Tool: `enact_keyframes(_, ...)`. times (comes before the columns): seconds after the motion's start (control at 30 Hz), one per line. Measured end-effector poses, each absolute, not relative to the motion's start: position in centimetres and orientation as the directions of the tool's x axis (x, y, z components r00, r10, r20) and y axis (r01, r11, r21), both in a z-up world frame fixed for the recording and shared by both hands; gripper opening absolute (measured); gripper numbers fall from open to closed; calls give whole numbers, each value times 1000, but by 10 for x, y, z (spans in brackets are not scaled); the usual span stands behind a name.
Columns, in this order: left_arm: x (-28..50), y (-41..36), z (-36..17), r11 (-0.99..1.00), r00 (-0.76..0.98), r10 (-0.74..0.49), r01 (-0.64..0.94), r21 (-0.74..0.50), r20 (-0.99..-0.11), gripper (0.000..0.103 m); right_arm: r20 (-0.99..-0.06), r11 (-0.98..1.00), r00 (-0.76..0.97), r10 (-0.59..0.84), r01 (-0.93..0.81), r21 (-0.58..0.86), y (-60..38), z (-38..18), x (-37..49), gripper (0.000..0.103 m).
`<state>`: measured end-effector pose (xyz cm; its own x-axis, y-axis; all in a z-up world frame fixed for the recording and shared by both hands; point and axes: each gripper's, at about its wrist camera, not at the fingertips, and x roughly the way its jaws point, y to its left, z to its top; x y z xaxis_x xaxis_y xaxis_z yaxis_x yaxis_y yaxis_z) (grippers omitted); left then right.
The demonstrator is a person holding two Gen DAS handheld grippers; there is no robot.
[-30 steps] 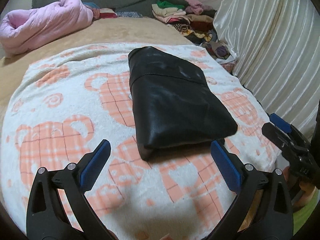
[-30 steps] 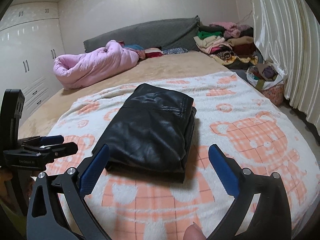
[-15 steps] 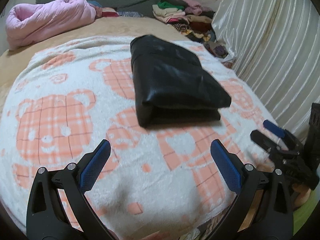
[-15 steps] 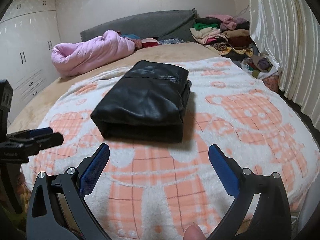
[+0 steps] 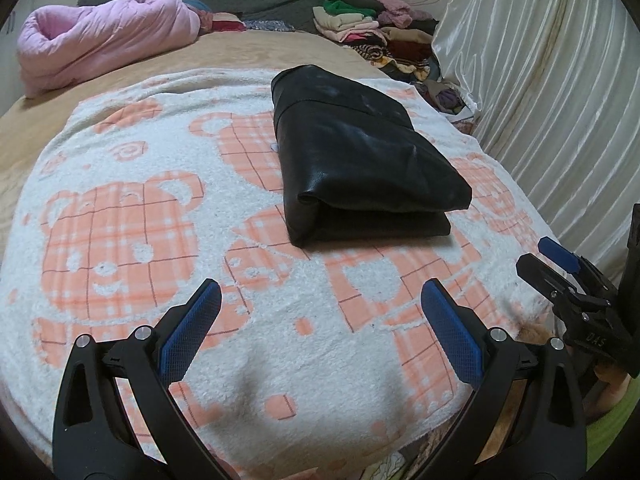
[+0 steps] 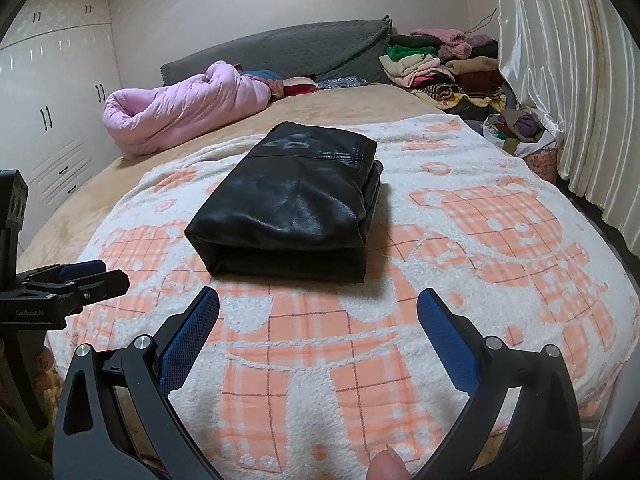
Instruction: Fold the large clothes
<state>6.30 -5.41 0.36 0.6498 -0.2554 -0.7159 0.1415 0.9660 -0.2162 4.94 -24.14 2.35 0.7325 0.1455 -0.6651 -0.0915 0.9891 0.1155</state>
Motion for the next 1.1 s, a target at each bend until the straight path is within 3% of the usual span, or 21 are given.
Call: enact_keyframes(1.1,62,-53,5,974,661,-222,121,-189,-717,94,-663,991,737,132,-73,116,-244,23,49,99)
